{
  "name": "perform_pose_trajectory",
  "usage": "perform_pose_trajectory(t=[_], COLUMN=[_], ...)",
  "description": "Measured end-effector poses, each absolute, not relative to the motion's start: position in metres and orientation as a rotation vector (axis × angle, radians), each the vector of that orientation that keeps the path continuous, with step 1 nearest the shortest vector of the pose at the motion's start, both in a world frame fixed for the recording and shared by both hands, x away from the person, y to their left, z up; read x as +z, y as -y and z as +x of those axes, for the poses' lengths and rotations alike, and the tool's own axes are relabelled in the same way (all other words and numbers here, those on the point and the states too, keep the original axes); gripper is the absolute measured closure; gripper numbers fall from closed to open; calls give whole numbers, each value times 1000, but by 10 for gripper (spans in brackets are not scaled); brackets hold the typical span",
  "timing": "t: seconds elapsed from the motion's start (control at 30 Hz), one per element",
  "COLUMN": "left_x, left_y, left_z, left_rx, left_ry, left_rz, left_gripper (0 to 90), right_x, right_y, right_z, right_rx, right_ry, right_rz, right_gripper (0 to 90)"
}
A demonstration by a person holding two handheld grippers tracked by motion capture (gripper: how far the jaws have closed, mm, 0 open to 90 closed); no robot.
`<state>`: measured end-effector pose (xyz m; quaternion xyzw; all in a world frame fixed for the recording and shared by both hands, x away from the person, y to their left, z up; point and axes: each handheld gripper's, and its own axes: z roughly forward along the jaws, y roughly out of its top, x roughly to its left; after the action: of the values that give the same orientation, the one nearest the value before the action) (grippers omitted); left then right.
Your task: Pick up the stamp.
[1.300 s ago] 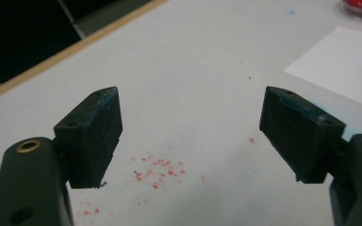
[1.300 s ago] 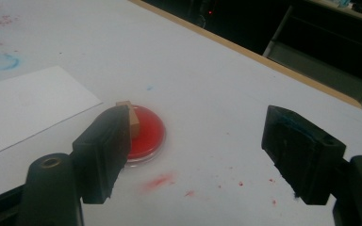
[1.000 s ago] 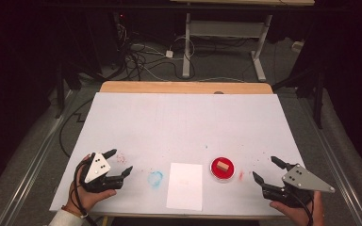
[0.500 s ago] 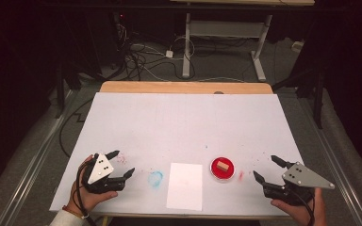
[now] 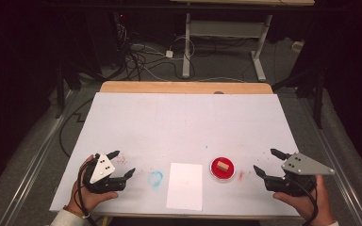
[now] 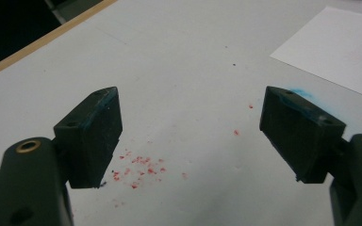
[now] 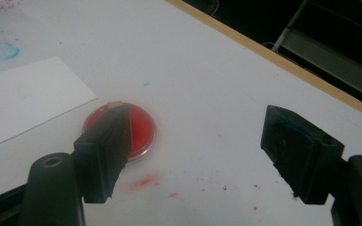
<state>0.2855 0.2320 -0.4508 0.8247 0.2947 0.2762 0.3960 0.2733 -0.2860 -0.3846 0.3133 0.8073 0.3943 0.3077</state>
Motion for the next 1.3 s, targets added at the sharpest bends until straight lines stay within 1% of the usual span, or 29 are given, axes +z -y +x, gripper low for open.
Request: perform_pose_trajectory(t=[0.23, 0.3, 0.47, 0.73, 1.13, 1.3], left_x=[-452, -452, -453, -453, -456, -457], left_y=[-231, -231, -230, -230, -233, -232], left_z=[286, 286, 285, 285, 287, 286], left_rx=[701, 701, 686, 691, 694, 676], left_ry=[-745, -746, -756, -753, -755, -757], left_rz=[2101, 2103, 2110, 2118, 2111, 2125], left_gripper=[209, 209, 209, 209, 208, 207], right_x=[-384, -383, -383, -385, -391, -395], right_y=[271, 266, 256, 240, 224, 215], right_z=[285, 288, 295, 305, 319, 320], right_rx=[1008, 998, 996, 959, 897, 864], right_ry=[-2205, -2225, -2278, -2349, -2444, -2477], right_rz=[799, 790, 786, 779, 785, 757], right_gripper=[261, 277, 278, 314, 333, 338])
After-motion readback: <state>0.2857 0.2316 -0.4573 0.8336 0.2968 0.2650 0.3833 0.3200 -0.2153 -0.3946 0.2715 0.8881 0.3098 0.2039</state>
